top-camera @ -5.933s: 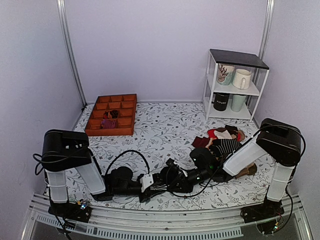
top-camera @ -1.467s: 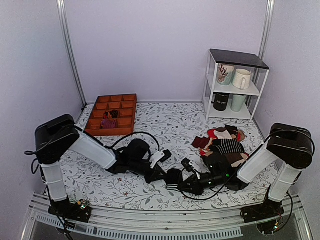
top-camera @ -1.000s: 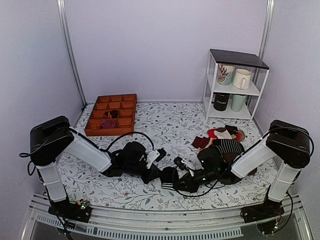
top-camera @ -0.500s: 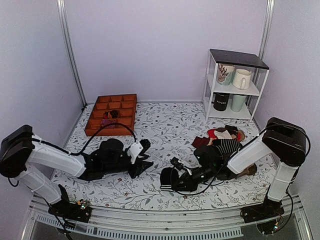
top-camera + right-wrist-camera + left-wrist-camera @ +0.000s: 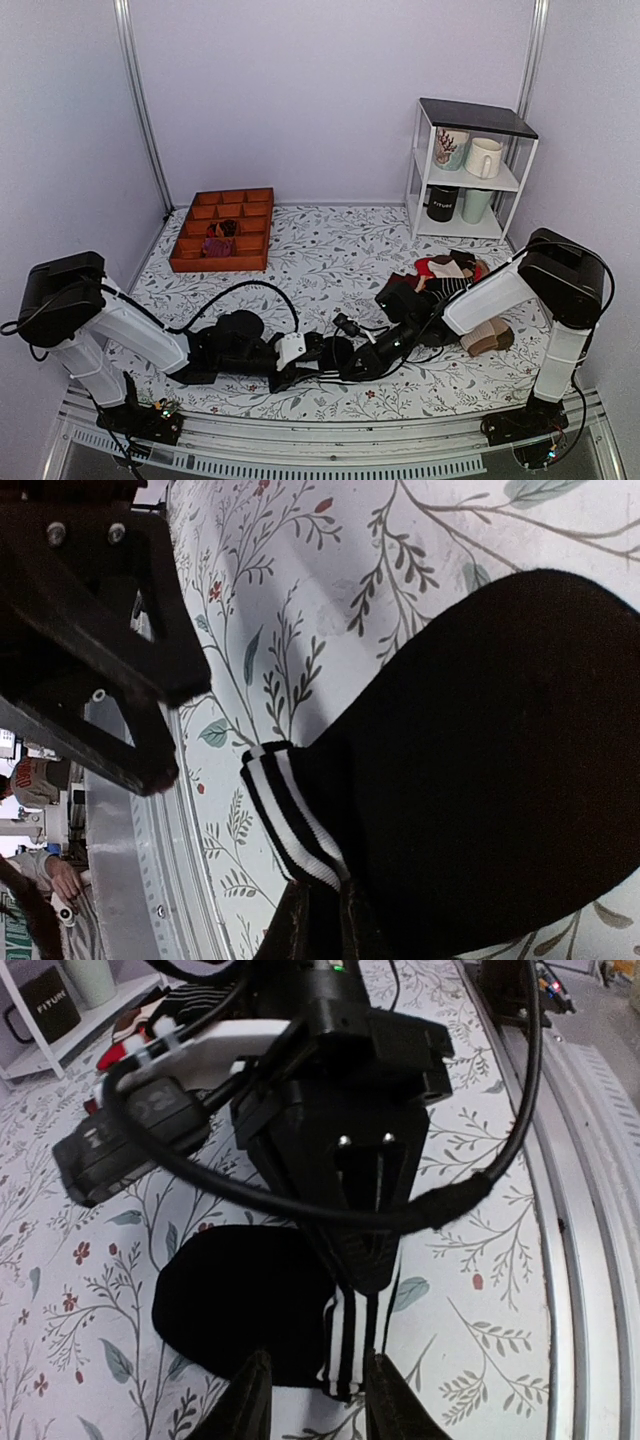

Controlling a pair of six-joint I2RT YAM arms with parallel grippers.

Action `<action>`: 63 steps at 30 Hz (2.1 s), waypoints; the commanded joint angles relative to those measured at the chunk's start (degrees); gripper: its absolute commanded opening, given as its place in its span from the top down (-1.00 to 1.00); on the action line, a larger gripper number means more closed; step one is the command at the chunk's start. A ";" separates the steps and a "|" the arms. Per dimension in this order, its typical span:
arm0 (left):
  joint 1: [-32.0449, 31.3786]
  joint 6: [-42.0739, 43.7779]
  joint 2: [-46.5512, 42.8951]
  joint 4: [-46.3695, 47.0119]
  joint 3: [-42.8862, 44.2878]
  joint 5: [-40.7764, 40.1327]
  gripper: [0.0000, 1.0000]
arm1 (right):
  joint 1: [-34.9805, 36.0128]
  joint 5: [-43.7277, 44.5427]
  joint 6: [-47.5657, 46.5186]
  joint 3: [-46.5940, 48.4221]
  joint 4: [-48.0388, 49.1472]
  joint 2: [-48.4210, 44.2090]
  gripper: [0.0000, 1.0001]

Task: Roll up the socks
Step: Roll the sock at the center of the board.

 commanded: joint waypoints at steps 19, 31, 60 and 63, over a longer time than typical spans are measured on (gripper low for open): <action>-4.68 -0.80 11.22 8.79 1.98 -5.13 0.40 | -0.37 3.90 1.79 -0.38 -16.85 5.14 0.82; -4.77 -1.42 10.27 12.60 -1.66 -6.60 0.15 | -0.41 3.91 1.87 -0.03 -16.92 5.40 0.82; -4.66 -5.10 15.21 10.72 1.24 0.05 1.00 | -0.53 4.03 2.29 -0.06 -16.88 5.23 0.82; -4.63 -7.59 14.86 4.54 3.01 1.47 1.00 | -0.51 4.57 2.32 0.59 -16.63 5.01 0.77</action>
